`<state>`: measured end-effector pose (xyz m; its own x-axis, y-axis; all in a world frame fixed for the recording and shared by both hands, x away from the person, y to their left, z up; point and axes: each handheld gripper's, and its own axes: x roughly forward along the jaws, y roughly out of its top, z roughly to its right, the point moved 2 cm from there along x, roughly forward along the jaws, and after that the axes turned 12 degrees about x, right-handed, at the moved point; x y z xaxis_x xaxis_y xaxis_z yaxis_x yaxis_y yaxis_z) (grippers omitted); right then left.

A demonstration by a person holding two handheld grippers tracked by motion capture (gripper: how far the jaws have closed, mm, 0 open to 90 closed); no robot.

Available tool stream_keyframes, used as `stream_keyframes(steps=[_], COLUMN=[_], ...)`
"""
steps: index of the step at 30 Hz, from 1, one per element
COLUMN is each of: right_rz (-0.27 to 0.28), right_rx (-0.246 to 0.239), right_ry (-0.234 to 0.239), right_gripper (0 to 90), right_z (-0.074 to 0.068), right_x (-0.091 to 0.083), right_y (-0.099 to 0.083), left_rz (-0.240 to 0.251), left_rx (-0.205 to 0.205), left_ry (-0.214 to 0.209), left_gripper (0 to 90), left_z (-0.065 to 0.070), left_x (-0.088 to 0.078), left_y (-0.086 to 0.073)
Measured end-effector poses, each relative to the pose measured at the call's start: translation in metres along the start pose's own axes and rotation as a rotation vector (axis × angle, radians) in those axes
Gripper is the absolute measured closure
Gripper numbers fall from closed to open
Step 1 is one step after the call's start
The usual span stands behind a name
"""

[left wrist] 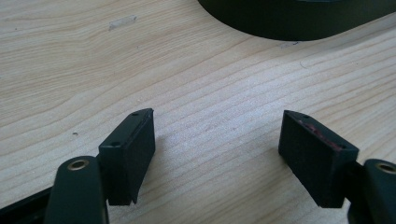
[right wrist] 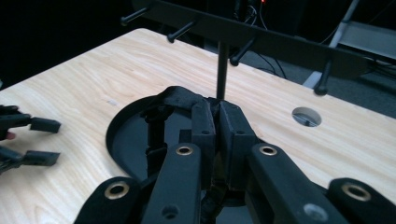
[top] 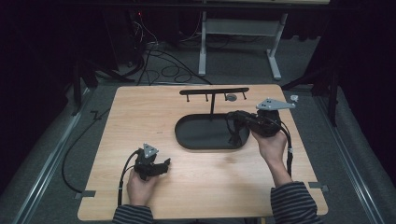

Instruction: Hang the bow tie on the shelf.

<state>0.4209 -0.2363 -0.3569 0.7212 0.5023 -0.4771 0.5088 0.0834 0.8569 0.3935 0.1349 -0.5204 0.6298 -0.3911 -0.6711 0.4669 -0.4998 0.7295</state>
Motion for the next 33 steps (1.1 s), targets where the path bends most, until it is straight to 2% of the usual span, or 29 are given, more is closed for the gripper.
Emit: stream_keyframes(steps=[11,23,33], right_rz=[0.006,0.001,-0.020], right_rx=[0.017,0.069,0.080], right_ry=[-0.034,-0.053,-0.084], right_gripper=[87.0,86.9,86.5], right_z=[0.007,0.015,0.019], right_x=[0.011,0.027,0.044], right_y=[0.021,0.034,0.041], left_rz=[-0.002,-0.002,-0.002], left_rx=[0.005,0.003,0.005], left_ry=[0.003,0.003,0.003], left_gripper=[27.3,27.3,27.3], left_z=[0.000,0.001,0.000], left_x=[0.000,0.000,0.000], left_y=[0.000,0.000,0.000])
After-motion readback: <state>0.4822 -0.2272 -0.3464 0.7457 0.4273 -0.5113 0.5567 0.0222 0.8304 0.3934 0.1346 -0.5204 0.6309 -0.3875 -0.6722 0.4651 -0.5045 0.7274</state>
